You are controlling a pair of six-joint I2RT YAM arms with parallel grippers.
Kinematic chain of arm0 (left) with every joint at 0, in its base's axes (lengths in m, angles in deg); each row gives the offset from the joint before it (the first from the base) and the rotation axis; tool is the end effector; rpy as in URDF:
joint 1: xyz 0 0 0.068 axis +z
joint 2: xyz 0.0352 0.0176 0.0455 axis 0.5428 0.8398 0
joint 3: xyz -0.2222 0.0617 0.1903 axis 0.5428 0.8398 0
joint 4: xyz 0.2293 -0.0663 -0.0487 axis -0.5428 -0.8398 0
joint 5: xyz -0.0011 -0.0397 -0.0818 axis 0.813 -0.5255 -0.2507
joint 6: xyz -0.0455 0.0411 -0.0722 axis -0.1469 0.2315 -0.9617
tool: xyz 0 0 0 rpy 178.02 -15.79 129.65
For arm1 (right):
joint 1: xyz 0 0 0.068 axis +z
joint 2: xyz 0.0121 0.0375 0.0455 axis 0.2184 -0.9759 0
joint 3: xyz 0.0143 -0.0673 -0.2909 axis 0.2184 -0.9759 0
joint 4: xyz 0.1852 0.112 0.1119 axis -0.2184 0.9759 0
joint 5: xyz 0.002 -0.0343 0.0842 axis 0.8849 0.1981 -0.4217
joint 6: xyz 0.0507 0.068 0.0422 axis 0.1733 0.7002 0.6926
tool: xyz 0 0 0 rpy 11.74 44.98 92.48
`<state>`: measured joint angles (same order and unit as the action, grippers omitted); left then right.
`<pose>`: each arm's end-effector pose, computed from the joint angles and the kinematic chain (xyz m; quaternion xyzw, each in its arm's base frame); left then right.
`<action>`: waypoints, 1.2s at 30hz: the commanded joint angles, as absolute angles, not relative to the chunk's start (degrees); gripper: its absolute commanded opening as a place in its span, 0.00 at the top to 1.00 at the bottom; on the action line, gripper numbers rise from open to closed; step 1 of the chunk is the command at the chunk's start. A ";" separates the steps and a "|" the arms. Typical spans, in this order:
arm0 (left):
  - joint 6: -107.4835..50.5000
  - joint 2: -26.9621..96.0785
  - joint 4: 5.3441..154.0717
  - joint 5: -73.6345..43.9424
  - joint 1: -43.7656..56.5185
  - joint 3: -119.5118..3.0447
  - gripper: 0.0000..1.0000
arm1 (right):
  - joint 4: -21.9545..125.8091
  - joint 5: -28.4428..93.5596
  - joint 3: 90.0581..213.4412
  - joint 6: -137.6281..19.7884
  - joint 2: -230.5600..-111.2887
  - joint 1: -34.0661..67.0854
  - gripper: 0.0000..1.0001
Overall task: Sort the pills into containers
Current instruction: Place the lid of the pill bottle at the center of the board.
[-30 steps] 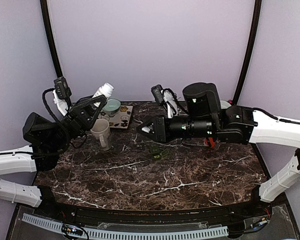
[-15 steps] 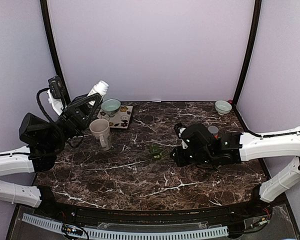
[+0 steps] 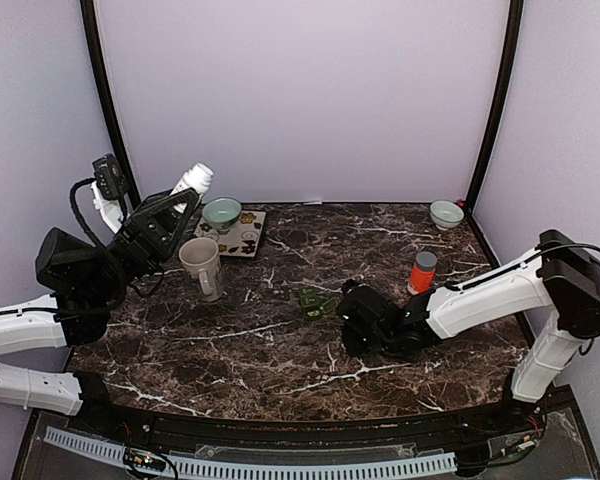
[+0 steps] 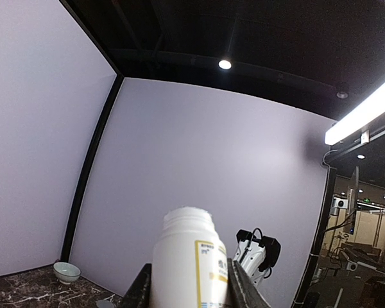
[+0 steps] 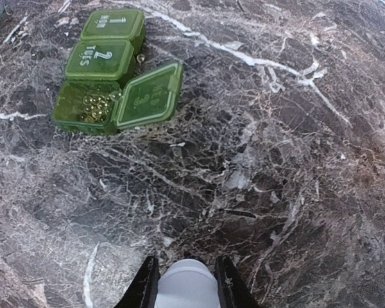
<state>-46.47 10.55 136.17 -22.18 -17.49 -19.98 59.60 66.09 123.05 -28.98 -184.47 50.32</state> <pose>0.1034 -0.1610 0.4331 0.1955 0.3811 -0.6223 0.6551 0.1808 0.2719 0.1516 -0.1472 0.9226 0.0799 0.3476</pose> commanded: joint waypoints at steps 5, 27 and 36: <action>-46.30 9.19 136.84 -22.84 -16.44 -18.53 1.00 | 53.58 64.34 121.37 -26.25 -188.04 50.03 0.83; -46.80 8.55 137.22 -22.11 -16.26 -17.29 1.00 | 54.10 61.57 120.29 -24.82 -187.54 50.14 0.57; -47.32 8.16 137.07 -22.57 -15.73 -17.03 1.00 | 65.92 61.91 127.44 -26.76 -186.33 50.11 0.52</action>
<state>-46.71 9.63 135.82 -22.14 -16.27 -17.68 58.80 62.24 122.97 -26.21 -187.14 50.32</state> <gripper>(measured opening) 0.317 0.478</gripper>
